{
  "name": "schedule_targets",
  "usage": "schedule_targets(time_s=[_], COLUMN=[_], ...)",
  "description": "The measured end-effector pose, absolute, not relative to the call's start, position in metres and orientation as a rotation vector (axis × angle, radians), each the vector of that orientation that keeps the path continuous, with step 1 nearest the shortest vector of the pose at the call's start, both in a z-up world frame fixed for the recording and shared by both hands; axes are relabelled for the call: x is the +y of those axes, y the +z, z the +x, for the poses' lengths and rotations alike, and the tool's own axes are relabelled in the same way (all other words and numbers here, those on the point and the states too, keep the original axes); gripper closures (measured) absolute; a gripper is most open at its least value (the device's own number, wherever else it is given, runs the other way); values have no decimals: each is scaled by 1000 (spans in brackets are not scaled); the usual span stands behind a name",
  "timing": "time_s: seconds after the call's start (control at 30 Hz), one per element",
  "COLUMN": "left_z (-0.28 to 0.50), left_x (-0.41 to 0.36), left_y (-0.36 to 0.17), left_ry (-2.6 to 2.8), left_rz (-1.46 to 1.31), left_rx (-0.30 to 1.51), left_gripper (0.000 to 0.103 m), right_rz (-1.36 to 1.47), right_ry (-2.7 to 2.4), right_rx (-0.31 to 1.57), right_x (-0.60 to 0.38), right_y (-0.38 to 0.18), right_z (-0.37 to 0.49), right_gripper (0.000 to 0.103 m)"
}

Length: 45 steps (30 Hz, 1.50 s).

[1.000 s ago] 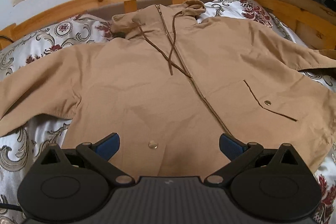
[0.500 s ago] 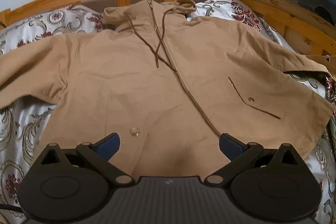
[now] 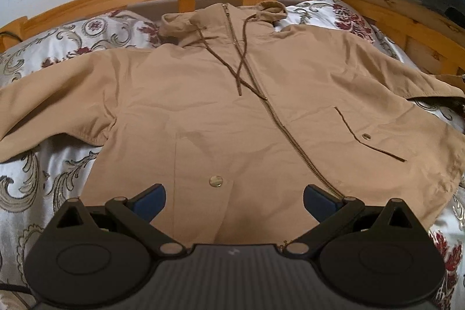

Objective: Fold large clothes
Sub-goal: 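Grasp the jacket's sleeve edge with the right tool, then lift the held sleeve and fold it across the jacket body, release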

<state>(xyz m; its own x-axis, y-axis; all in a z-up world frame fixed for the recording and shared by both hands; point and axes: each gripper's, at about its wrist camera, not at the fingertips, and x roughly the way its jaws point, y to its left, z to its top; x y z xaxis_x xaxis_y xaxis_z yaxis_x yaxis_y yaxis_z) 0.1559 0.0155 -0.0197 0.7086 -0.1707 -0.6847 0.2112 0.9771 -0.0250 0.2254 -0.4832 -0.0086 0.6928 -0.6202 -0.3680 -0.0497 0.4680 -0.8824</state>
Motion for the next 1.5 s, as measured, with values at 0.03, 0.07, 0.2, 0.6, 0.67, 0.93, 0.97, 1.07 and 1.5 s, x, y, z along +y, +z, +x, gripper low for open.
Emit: schedule_targets(time_s=[0.03, 0.07, 0.2, 0.6, 0.67, 0.93, 0.97, 1.07, 1.5], left_z=[156, 156, 155, 144, 141, 146, 147, 149, 123], left_x=[15, 14, 10, 8, 7, -6, -8, -11, -25], left_y=[-20, -20, -19, -21, -22, -19, -18, -16, -6], left_ry=[-216, -219, -231, -176, -187, -222, -225, -241, -329], left_rz=[53, 52, 61, 55, 64, 155, 156, 149, 210], left_rx=[757, 758, 746, 727, 728, 698, 696, 688, 632], left_gripper=[0, 0, 0, 0, 0, 0, 0, 0, 0], right_rz=[-1074, -1125, -1171, -993, -976, -983, -993, -771, -108], right_ry=[-390, -394, -431, -238, -242, -326, -341, -379, 413], right_rx=[760, 782, 822, 676, 726, 804, 818, 835, 377], right_x=[-483, -483, -489, -443, -451, -497, -501, -506, -298], right_y=[-13, -20, -24, 36, 32, -15, -19, 1, 187], right_z=[225, 227, 235, 203, 211, 234, 237, 238, 204], right_gripper=[56, 71, 95, 96, 48, 60, 79, 103, 103])
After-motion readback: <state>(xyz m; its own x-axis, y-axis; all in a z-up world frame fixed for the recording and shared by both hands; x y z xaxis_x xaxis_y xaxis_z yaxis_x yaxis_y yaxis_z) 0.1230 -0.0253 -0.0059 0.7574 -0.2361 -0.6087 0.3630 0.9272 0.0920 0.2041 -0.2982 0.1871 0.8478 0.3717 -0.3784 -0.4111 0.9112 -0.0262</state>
